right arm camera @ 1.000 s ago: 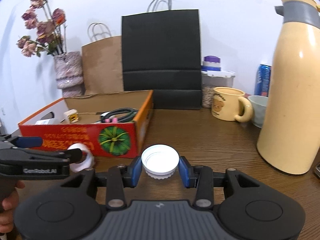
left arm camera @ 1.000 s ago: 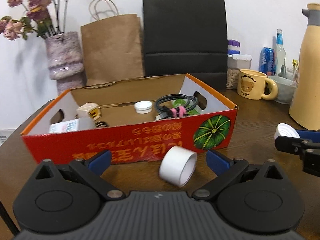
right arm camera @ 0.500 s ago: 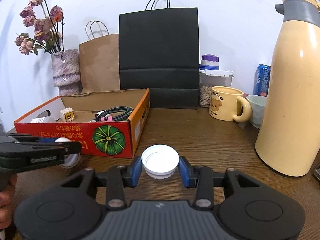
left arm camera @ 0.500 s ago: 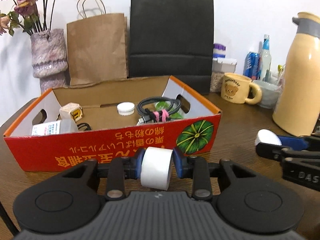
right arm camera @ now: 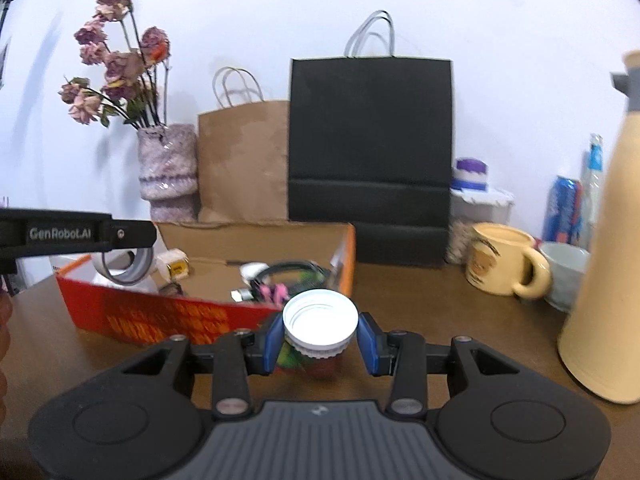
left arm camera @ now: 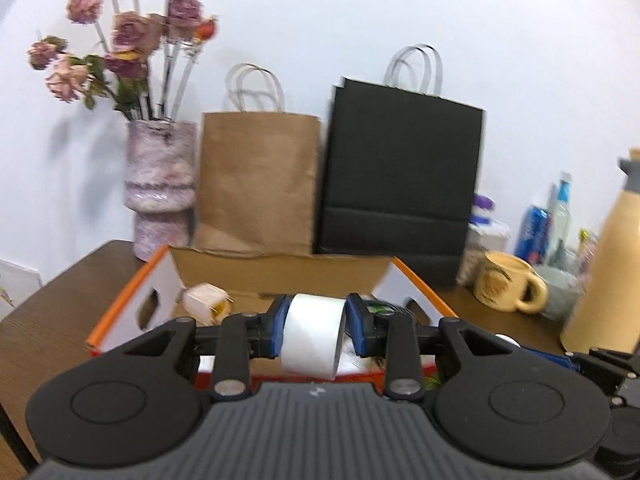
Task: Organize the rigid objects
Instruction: 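Carry the white tape roll and white lid over the red box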
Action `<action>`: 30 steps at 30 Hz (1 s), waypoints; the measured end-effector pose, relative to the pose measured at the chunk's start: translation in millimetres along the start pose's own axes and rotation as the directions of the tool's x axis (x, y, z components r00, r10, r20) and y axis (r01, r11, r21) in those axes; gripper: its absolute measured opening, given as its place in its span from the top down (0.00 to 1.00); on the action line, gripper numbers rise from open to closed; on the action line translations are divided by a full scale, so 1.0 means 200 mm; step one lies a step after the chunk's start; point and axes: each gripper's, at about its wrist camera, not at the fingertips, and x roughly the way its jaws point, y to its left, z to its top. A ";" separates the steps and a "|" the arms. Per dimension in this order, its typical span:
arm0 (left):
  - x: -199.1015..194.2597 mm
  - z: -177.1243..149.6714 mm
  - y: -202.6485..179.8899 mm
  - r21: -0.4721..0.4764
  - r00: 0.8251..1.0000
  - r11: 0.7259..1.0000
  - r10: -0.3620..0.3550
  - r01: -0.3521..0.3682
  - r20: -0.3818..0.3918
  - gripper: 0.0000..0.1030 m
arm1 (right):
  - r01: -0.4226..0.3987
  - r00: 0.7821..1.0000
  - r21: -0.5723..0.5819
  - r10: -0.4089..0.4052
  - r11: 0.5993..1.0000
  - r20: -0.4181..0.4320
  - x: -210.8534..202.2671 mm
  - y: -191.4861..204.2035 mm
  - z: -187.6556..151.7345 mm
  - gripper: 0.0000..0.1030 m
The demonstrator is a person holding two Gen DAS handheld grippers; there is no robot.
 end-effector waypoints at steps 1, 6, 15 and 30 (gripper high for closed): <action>0.01 0.02 0.03 -0.007 1.000 1.000 0.010 -0.010 0.006 0.69 | -0.003 1.000 -0.005 0.003 1.000 0.008 0.02 0.02 0.02 0.62; 0.07 0.08 0.15 -0.031 0.998 0.998 0.053 -0.052 0.020 0.69 | -0.022 0.999 -0.013 0.022 1.000 0.040 0.11 0.14 0.12 0.62; 0.23 0.14 0.31 -0.037 0.993 0.992 0.118 -0.117 0.026 0.69 | -0.042 0.998 -0.004 0.042 0.999 0.055 0.32 0.27 0.23 0.62; 0.47 0.13 0.39 0.034 0.986 0.985 0.168 -0.168 -0.001 0.69 | -0.049 0.999 -0.027 0.050 0.998 0.008 0.65 0.34 0.31 0.62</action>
